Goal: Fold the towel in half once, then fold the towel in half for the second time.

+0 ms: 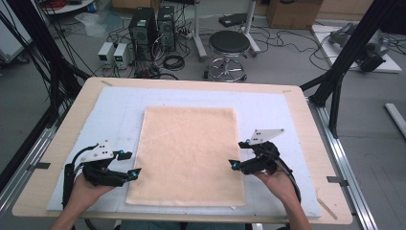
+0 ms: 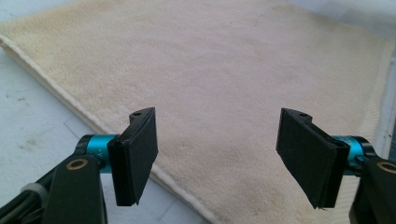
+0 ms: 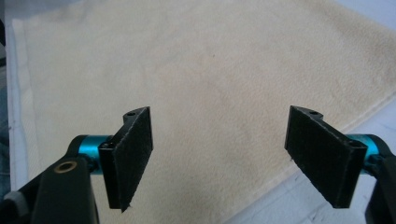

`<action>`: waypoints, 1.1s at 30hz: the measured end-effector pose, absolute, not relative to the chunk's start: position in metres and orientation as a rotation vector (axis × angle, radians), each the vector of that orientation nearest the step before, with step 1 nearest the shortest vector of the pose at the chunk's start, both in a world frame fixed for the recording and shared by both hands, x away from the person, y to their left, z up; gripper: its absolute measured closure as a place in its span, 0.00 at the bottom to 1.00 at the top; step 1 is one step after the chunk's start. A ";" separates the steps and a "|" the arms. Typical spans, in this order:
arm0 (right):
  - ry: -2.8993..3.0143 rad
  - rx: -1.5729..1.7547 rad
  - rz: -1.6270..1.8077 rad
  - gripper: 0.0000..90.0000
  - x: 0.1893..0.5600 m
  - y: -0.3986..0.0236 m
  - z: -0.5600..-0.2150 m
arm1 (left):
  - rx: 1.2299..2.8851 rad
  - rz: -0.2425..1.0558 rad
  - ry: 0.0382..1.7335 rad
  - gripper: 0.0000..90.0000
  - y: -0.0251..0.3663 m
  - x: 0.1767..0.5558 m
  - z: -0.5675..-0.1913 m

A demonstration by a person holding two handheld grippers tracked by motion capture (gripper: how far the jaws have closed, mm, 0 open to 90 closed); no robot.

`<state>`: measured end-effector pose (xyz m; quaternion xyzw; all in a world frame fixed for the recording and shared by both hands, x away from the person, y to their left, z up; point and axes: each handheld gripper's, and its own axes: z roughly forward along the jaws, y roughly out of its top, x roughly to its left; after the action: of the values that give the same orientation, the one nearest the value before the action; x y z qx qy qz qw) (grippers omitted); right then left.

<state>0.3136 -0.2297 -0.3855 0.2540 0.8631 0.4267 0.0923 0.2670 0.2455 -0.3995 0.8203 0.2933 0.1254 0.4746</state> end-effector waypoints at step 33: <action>2.529 0.795 1.161 0.24 0.389 -0.226 -0.348 | 1.980 0.341 0.785 0.33 0.229 0.363 -0.353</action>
<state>0.3894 -0.2257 -0.3481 0.2725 0.8672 0.3980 0.1236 0.3626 0.2293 -0.3526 0.8090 0.3206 0.1395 0.4725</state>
